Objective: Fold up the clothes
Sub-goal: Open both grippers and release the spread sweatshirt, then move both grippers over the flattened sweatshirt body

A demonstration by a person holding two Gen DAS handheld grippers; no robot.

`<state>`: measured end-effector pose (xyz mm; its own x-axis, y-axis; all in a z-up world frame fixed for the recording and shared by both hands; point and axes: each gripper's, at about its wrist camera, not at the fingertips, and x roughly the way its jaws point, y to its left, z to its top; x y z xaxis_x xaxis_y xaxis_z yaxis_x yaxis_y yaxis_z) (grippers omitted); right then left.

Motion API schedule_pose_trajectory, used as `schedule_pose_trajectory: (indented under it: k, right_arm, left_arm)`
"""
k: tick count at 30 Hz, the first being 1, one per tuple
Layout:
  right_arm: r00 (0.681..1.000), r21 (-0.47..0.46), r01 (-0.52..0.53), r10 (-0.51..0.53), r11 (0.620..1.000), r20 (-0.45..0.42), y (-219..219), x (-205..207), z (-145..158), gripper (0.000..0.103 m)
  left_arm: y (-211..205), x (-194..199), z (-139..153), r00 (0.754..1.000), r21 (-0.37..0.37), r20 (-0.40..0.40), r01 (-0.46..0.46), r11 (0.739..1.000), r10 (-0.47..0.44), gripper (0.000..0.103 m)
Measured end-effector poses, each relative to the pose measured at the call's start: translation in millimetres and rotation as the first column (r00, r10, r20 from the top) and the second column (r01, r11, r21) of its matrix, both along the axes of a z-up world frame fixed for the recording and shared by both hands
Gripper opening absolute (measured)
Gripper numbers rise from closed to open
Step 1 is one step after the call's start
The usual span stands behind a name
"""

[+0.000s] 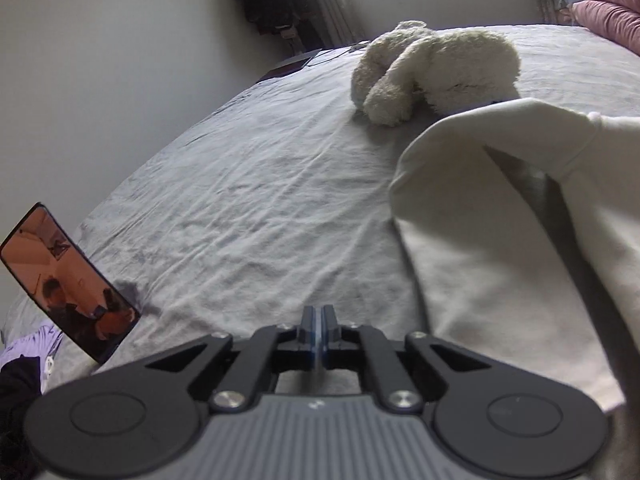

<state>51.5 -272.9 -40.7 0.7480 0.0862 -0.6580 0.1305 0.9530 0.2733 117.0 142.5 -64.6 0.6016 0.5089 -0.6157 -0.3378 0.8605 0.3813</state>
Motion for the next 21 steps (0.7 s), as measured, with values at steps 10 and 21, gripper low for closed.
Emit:
schedule_pose_trajectory:
  k: [10, 21]
  right_arm:
    - [0.998, 0.106, 0.001, 0.006, 0.994, -0.069, -2, 1, -11, 0.057]
    - [0.992, 0.267, 0.019, 0.015, 0.963, -0.124, 7, -8, -7, 0.058]
  left_arm:
    - [-6, -31, 30, 0.998, -0.324, -0.027, 0.046, 0.945, -0.058, 0.043]
    - [-40, -67, 17, 0.977, -0.705, 0.012, 0.158, 0.692, -0.211, 0.061]
